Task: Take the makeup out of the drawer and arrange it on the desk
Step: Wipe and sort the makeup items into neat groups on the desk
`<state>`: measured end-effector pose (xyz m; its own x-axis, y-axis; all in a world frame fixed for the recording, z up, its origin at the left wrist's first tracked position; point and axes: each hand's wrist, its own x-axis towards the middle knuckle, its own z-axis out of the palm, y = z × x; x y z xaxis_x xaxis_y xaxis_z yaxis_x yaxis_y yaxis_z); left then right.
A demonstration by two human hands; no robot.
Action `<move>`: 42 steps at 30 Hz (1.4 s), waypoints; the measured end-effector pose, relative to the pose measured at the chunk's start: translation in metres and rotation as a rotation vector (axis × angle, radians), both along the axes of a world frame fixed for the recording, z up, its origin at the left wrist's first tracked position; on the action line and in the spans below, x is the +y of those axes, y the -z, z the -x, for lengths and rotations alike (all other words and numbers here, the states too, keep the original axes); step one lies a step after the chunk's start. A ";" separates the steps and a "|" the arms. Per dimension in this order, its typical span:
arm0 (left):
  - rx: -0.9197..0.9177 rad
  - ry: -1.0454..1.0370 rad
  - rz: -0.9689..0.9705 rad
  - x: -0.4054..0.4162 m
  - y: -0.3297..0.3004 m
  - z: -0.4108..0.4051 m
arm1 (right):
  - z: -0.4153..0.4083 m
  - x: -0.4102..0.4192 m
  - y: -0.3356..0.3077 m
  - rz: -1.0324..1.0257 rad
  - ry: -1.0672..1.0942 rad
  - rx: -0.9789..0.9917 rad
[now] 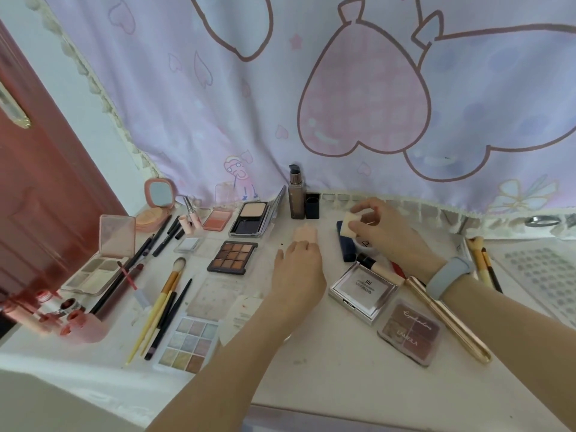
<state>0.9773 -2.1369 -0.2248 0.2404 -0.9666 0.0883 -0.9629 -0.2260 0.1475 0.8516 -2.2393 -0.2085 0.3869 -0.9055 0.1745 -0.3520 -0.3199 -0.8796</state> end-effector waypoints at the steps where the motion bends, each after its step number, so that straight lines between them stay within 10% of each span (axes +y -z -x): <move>1: 0.013 0.016 0.006 0.001 0.000 -0.002 | -0.005 -0.001 0.001 0.011 -0.013 0.018; 14: 0.038 0.049 0.022 -0.004 0.003 -0.014 | -0.047 -0.012 0.020 0.458 -0.111 0.654; 36: 0.236 0.056 0.271 0.033 -0.001 0.006 | -0.029 -0.014 0.021 0.463 -0.040 0.905; 42: 0.390 0.061 0.401 0.048 -0.003 0.010 | -0.027 -0.009 0.006 0.354 0.062 0.534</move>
